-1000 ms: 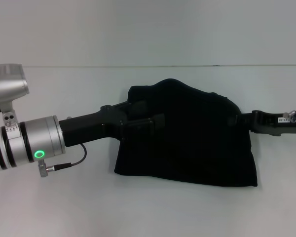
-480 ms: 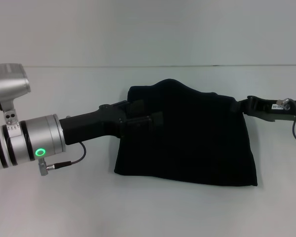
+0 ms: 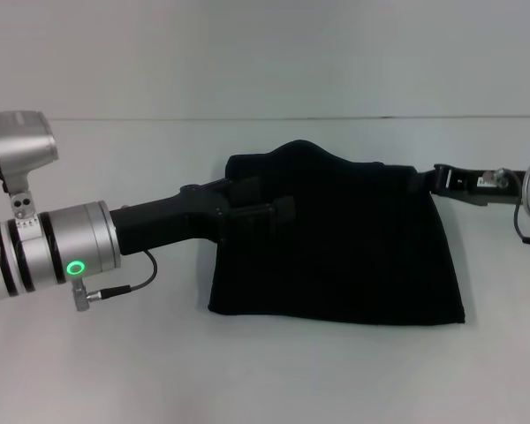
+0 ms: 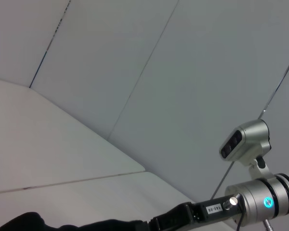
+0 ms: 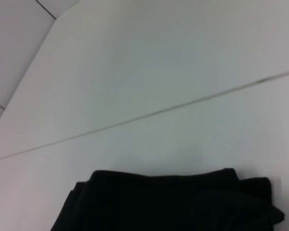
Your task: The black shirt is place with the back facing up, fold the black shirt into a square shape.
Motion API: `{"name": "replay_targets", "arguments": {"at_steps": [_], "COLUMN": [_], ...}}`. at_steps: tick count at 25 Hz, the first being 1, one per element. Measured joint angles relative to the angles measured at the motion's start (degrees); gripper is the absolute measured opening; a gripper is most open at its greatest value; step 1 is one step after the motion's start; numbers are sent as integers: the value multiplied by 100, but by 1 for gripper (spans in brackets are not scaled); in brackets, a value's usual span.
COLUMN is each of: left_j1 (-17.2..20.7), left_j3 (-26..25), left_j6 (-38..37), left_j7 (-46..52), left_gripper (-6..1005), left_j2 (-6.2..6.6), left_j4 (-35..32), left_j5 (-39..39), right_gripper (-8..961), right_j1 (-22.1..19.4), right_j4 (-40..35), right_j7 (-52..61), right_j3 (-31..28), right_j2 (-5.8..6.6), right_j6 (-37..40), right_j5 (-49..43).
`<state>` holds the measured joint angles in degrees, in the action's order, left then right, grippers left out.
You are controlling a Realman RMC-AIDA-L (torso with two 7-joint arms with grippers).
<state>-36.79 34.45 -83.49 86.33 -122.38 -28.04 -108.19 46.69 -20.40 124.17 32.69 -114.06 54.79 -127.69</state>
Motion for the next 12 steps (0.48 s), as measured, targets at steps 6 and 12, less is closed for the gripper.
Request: {"name": "replay_targets", "arguments": {"at_steps": [6, 12], "left_j1": [-53, -74], "left_j3": [0, 0], "left_j6": [0, 46], "left_j7": [67, 95], "left_gripper": [875, 874], "left_j2": [11, 13], "left_j4": [-2, 0], "left_j5": [0, 15], "right_gripper": [12, 13], "right_j1": [163, 233], "right_j4": [-9, -19], "right_j7": [22, 15], "right_j3": [70, 172], "right_j2": [127, 138], "right_j6": [-18, -18], "right_j5": [-14, -19]}}
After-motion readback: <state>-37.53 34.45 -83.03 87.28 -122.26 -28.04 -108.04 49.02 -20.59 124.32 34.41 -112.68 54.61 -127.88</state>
